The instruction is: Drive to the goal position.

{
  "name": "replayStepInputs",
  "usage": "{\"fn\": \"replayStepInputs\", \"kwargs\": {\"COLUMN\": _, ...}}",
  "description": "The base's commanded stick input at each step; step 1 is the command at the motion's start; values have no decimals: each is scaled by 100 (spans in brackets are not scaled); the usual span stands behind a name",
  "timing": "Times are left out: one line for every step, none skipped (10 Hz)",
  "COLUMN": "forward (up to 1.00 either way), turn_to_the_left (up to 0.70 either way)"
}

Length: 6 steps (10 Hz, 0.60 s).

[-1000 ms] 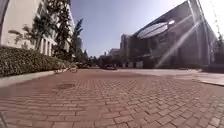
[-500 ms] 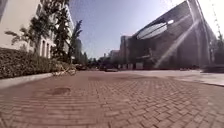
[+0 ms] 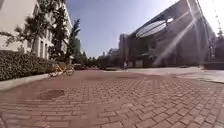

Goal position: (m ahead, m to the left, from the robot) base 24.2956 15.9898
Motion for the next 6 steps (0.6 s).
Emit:
{"fn": "replayStepInputs", "kwargs": {"forward": 70, "turn_to_the_left": 9}}
{"fn": "replayStepInputs", "kwargs": {"forward": 70, "turn_to_the_left": 14}}
{"fn": "replayStepInputs", "kwargs": {"forward": 70, "turn_to_the_left": 14}}
{"fn": "replayStepInputs", "kwargs": {"forward": 70, "turn_to_the_left": 14}}
{"fn": "replayStepInputs", "kwargs": {"forward": 70, "turn_to_the_left": 14}}
{"fn": "replayStepInputs", "kwargs": {"forward": 70, "turn_to_the_left": 14}}
